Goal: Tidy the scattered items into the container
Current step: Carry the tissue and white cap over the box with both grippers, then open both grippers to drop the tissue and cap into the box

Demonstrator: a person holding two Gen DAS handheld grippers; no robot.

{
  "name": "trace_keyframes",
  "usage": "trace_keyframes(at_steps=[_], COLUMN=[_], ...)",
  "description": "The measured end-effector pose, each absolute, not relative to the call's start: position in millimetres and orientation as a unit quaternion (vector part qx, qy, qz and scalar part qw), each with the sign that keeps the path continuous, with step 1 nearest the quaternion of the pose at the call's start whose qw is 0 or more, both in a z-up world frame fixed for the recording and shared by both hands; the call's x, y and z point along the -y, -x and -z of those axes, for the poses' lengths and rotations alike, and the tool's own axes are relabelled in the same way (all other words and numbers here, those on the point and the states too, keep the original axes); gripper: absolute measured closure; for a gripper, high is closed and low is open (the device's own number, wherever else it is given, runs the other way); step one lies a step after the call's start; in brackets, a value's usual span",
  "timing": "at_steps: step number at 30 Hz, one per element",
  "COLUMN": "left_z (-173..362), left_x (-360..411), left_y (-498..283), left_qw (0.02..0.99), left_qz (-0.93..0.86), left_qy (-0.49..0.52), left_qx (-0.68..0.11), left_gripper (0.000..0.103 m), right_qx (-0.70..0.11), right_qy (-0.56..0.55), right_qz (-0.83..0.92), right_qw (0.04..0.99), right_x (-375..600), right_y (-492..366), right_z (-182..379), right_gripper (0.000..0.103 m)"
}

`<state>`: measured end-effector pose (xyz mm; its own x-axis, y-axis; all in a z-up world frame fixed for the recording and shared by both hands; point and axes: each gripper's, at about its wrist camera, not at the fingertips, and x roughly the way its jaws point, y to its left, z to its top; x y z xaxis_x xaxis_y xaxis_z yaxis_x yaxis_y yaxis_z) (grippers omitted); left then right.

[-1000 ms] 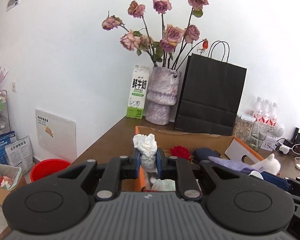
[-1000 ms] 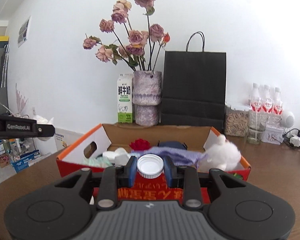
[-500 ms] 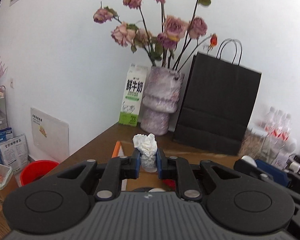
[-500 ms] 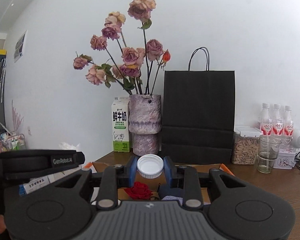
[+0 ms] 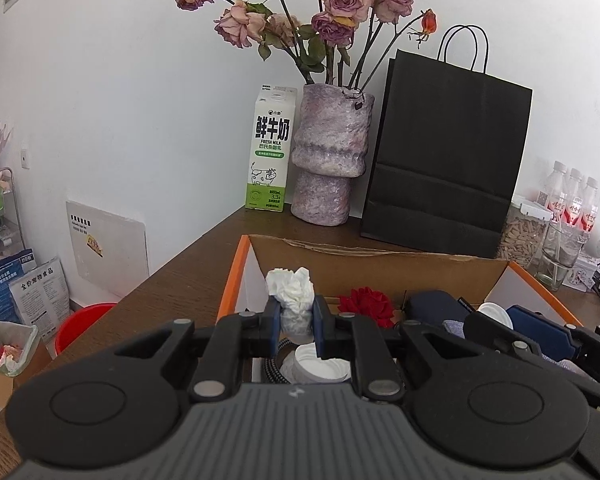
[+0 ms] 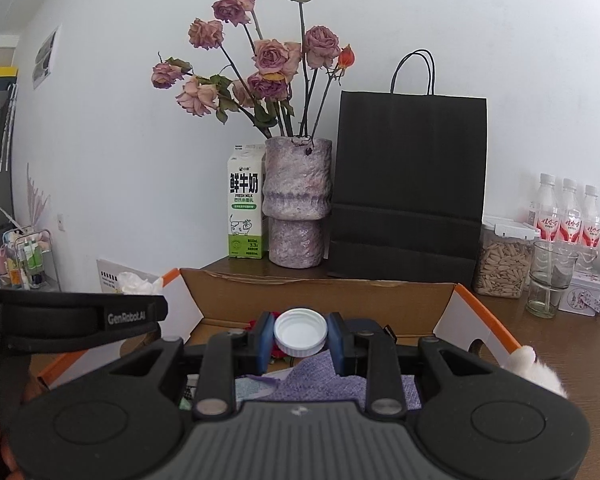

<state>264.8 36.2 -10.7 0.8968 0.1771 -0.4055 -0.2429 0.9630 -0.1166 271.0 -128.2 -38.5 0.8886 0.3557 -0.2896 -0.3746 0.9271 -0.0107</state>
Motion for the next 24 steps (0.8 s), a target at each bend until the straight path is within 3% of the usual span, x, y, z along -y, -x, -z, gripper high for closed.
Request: trace_keyframes(at_steps=[6, 8, 9, 10, 11, 13, 15, 24], left_z=[14.2, 14.0, 12.9, 12.1, 10.7, 8.1, 5.9, 2.0], left_x=[-32.3, -31.8, -31.6, -31.6, -32.2, -34.1, -38.9, -36.9], left_y=[-264.5, -261.7, -259.8, -257.6, -254.4, -248.6, -242.3, -229.6], left_qw=[0.971, 0.972, 0.973, 0.975, 0.976, 0.978, 0.978, 0.985], left_qz=[-0.103, -0.106, -0.107, -0.108, -0.113, -0.123, -0.14, -0.127], left_qy=[0.072, 0.071, 0.07, 0.07, 0.071, 0.074, 0.085, 0.087], left_qx=[-0.204, -0.196, -0.189, -0.183, -0.174, -0.153, -0.127, -0.084], left_gripper=[0.086, 0.08, 0.073, 0.063, 0.057, 0.024, 0.0, 0.0], right_qx=[-0.139, -0.139, -0.136, -0.13, -0.123, -0.112, -0.103, -0.085], right_qy=[0.021, 0.016, 0.012, 0.008, 0.005, -0.005, -0.022, -0.024], right_qz=[-0.176, -0.173, -0.171, -0.167, -0.16, -0.16, -0.158, -0.159], right_qw=[0.974, 0.975, 0.976, 0.977, 0.979, 0.981, 0.982, 0.983], right_x=[136.3, 139.7, 141.9, 143.7, 145.5, 151.3, 158.5, 163.5], right_y=[-269.5, -268.2, -266.5, -264.3, -261.9, -257.7, -254.3, -239.2], right_z=[36.9, 36.3, 35.8, 35.2, 34.2, 30.3, 26.6, 21.5], right_gripper=[0.075, 0.059, 0.037, 0.024, 0.022, 0.014, 0.001, 0.0])
